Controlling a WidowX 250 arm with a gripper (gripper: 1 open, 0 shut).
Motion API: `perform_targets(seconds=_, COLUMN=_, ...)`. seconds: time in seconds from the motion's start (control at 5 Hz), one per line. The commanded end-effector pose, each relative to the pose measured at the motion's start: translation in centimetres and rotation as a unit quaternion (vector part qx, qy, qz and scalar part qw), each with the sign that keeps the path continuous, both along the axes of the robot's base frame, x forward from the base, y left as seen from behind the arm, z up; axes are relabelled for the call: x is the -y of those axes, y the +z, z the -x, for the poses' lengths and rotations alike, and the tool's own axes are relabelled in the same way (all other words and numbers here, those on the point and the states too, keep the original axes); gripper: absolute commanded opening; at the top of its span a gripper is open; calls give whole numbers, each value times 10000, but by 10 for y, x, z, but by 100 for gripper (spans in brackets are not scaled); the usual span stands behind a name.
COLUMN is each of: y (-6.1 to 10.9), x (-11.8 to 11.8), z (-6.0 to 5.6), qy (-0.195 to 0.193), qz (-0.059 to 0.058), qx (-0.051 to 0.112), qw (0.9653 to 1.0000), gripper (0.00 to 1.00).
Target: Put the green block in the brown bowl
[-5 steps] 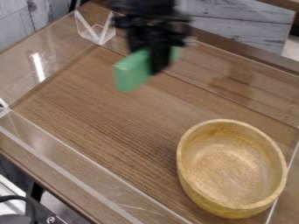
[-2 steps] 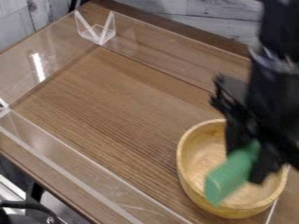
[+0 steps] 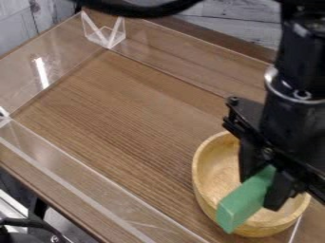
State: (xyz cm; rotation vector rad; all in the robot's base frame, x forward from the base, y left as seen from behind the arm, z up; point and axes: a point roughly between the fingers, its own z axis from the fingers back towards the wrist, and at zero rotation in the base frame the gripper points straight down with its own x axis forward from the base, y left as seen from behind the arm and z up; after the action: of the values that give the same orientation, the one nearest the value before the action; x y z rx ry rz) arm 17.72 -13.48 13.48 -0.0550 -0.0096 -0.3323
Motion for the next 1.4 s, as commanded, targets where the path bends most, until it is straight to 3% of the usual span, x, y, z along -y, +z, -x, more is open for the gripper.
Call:
perform_targets(seconds=0.0, y=12, x=-5, z=-6, qy=211, qz=165, qx=287, qw=9992, gripper=0)
perform_targets(seconds=0.6, y=2, x=-16, z=-9, qy=568, qz=270, qx=368, qw=9973, gripper=0)
perform_targets(seconds=1.2, y=-10, x=-23, z=-22, qy=739, qz=389, qx=364, qw=9958, gripper=0)
